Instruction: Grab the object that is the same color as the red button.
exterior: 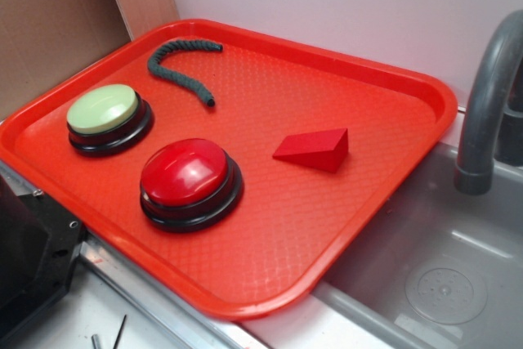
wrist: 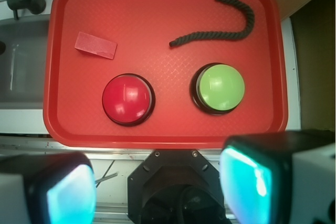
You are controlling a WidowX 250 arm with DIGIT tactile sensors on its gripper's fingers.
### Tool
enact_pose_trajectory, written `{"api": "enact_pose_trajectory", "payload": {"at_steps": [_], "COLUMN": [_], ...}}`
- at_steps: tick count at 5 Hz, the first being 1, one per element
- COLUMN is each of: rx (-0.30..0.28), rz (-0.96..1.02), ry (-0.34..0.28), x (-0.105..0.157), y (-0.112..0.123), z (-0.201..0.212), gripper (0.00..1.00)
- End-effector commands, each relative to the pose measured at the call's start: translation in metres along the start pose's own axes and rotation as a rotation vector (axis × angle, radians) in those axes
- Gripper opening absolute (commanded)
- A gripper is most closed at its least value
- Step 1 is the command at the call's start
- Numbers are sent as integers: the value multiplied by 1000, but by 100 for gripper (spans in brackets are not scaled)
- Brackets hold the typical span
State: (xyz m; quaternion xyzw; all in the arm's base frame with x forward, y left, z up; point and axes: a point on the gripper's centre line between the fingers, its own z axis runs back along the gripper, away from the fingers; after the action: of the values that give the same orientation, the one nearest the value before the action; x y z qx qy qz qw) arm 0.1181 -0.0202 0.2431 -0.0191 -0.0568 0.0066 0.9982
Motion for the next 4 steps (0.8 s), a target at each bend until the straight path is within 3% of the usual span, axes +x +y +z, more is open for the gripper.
{"api": "enact_pose_trajectory", "payload": {"at_steps": [1,2,4], "rx": [0,7,-36], "rz": [0,-137,-517], "ry": [0,-18,-65], "x": [0,19,70], "y": [0,-7,-26], "z": [0,-11,-48], "gripper": [100,100,100]}}
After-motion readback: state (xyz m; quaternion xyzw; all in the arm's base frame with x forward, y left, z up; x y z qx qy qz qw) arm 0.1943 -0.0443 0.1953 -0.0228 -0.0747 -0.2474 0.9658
